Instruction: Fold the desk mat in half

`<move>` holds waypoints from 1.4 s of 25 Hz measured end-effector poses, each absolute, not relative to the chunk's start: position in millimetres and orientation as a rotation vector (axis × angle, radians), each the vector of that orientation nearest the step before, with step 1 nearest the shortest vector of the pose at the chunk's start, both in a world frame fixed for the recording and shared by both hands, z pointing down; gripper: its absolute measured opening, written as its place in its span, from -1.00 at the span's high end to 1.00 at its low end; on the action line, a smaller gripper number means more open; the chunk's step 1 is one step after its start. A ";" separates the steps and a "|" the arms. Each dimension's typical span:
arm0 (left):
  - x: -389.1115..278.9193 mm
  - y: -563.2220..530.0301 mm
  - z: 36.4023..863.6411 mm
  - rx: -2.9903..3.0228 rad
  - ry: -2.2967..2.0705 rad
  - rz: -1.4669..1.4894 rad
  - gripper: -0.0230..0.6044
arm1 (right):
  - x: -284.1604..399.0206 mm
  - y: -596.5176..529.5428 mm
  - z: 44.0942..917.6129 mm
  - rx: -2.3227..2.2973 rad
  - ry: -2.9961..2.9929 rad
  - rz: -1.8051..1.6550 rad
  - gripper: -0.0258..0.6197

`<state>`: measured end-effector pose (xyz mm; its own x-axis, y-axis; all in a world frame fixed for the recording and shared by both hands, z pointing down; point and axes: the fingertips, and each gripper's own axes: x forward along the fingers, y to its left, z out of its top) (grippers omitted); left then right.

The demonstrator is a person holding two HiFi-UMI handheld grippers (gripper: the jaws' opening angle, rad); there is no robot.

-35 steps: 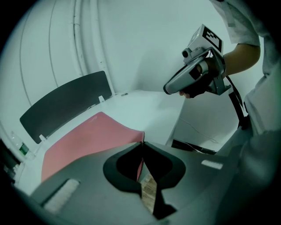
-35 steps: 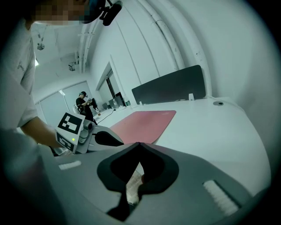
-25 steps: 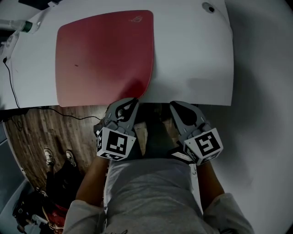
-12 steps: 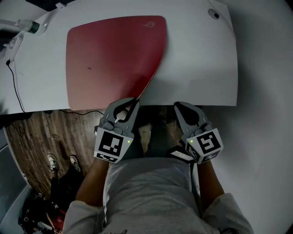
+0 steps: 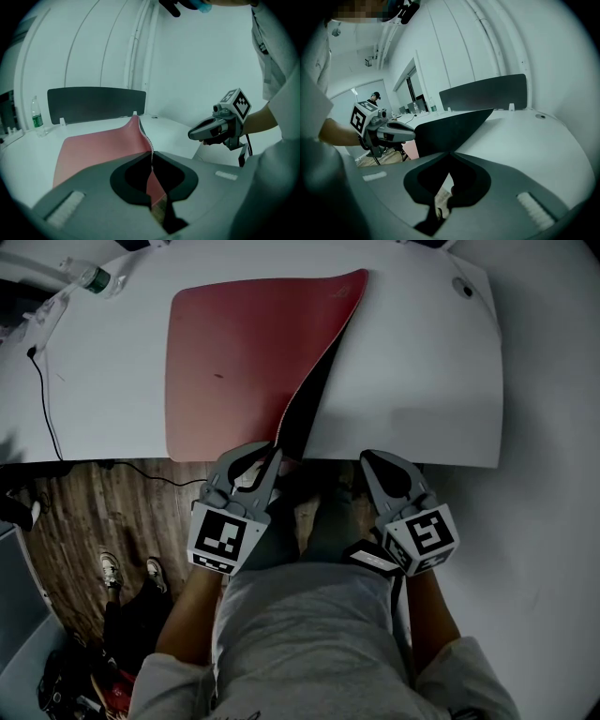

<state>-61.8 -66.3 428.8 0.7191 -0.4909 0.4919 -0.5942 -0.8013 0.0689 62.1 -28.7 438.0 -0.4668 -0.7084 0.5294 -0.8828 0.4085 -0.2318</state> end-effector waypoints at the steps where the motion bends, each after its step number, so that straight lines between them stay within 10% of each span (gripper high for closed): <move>1: -68.7 -67.5 428.6 2.699 -0.875 0.677 0.82 | 56.2 -30.4 437.4 1.368 -2.325 0.692 0.90; 35: -234.3 -75.8 475.2 2.461 -1.147 0.681 0.81 | -55.4 -48.1 441.3 1.211 -2.335 0.638 0.90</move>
<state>-234.3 -75.8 475.2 0.5590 -0.6181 0.5527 -0.7812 -0.6161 0.1010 -55.4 -48.1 441.3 -0.5255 -0.6366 0.5644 -0.8351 0.5127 -0.1993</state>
